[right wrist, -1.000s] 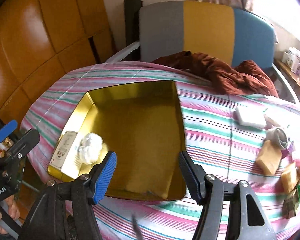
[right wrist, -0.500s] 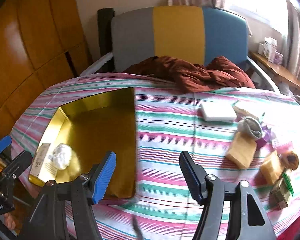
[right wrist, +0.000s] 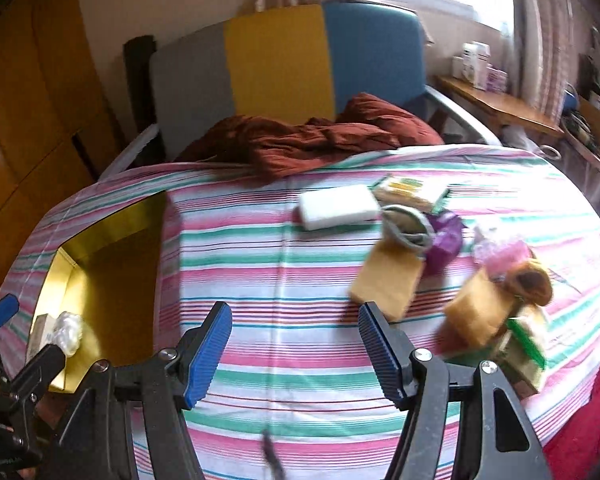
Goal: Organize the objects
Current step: 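Move both grippers back to the items and grasp the yellow sponge with the left gripper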
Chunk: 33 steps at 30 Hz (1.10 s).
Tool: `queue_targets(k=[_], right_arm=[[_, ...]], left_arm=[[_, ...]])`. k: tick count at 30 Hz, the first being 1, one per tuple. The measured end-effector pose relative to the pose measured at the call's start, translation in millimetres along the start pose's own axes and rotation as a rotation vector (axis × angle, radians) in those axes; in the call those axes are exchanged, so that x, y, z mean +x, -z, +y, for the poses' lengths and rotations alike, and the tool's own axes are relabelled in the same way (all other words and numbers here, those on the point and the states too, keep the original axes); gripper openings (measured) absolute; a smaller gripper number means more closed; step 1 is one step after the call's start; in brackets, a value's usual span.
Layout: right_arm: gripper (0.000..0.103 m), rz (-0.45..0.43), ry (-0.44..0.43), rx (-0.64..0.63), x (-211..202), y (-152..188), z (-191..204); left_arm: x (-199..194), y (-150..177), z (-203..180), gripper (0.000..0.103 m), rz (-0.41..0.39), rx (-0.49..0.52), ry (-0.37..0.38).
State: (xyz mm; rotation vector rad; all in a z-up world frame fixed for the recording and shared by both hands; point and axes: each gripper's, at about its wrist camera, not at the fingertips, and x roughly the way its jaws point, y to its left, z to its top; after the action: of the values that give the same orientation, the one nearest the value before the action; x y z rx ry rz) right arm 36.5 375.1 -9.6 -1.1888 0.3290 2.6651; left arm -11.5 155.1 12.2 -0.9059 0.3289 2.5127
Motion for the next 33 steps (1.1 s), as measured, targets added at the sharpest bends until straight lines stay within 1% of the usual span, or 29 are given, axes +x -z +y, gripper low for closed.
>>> queue_targets(k=[6, 11, 12, 13, 15, 22, 28, 33], right_arm=[[0.067, -0.006, 0.039, 0.049, 0, -7, -29], [0.067, -0.01, 0.062, 0.081, 0, -14, -51], [0.068, -0.01, 0.066, 0.088, 1, -15, -55], [0.071, -0.008, 0.067, 0.097, 2, -18, -60], [0.075, -0.005, 0.067, 0.114, 4, -22, -70], [0.075, -0.008, 0.097, 0.183, 14, -38, -110], [0.075, -0.031, 0.086, 0.285, 25, -44, -145], [0.075, -0.004, 0.042, 0.412, 35, -37, -172]], left_arm=[[12, -9, -30, 0.102, 0.004, 0.052, 0.049], [18, -15, -48, 0.102, 0.002, 0.086, 0.071], [20, -16, -52, 0.102, 0.004, 0.093, 0.075], [20, -16, -54, 0.102, 0.004, 0.096, 0.078], [24, -17, -60, 0.102, 0.01, 0.107, 0.084], [39, -18, -76, 0.102, 0.035, 0.136, 0.101], [54, -17, -88, 0.102, 0.069, 0.148, 0.113], [68, -21, -96, 0.102, 0.096, 0.151, 0.132]])
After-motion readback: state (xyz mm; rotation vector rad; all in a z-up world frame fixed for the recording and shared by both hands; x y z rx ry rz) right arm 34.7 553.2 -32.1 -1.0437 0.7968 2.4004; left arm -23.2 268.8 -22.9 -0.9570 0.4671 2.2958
